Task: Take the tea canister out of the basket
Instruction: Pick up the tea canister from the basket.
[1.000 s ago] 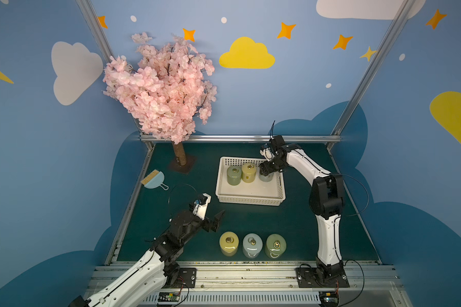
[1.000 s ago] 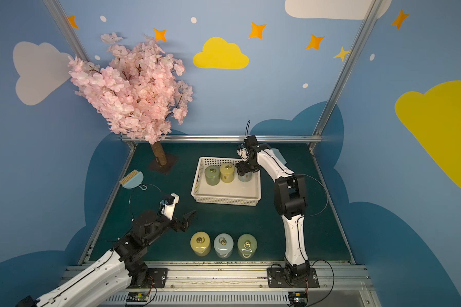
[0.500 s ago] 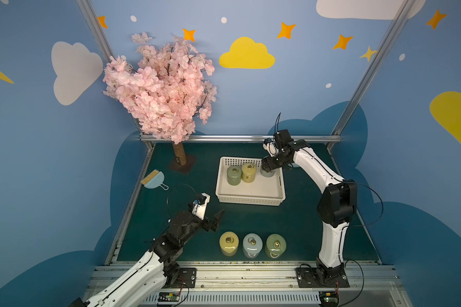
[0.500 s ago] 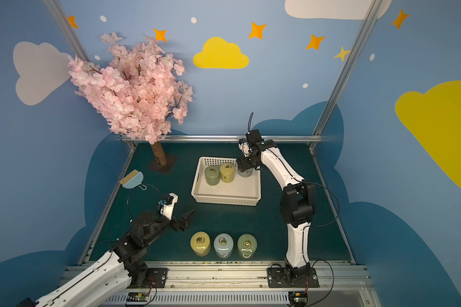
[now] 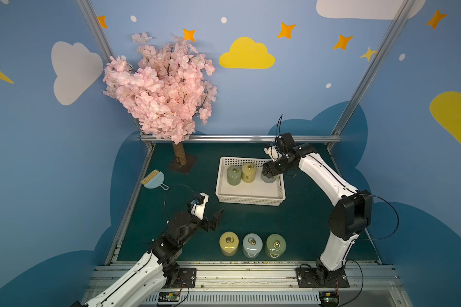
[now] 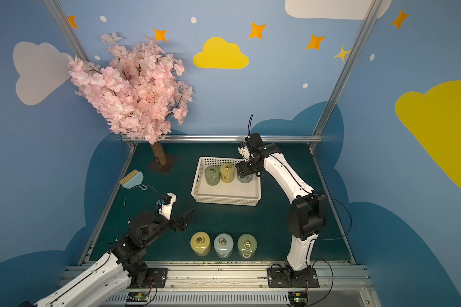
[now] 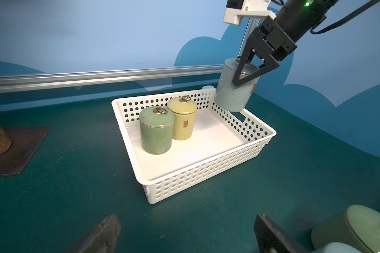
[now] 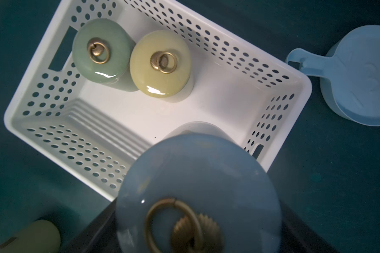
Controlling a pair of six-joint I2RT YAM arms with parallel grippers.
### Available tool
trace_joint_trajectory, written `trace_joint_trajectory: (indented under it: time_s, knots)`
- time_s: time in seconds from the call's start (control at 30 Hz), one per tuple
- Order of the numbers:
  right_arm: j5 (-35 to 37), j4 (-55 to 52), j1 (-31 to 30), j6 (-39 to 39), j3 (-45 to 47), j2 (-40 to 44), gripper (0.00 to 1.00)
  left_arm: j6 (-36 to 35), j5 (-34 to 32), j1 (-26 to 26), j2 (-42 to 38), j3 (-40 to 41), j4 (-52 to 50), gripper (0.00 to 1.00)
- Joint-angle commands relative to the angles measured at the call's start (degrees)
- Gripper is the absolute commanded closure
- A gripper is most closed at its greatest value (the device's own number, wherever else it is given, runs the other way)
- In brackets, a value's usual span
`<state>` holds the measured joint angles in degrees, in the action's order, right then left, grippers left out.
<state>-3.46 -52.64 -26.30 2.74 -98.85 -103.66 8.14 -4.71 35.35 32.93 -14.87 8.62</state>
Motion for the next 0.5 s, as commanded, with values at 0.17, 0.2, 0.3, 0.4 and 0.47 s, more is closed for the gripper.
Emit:
trace_joint_trajectory:
  time_s: [0.17,0.2,0.3,0.4,0.47]
  knots:
    - [2.1,-0.2,-3.8,-2.8,4.9,9.4,0.39,0.9,-0.7,-0.2,-1.0,-0.5,-0.5,0.0]
    - [2.5,-0.2,-4.3,-3.0,5.7,10.5,0.39,1.0,-0.8,-0.2,-1.2,-0.5,-0.5,0.0]
    - [3.2,-0.2,-5.8,-3.9,8.2,13.4,0.39,1.3,-0.8,-0.2,-1.7,-0.4,-0.8,0.0]
    - [3.4,-0.1,-7.1,-5.3,10.8,16.5,0.39,1.4,-0.9,-0.2,-2.2,-0.3,-1.0,0.0]
    - [3.5,0.0,-7.9,-6.2,12.5,18.5,0.39,1.5,-1.0,-0.2,-2.6,-0.3,-1.2,0.0]
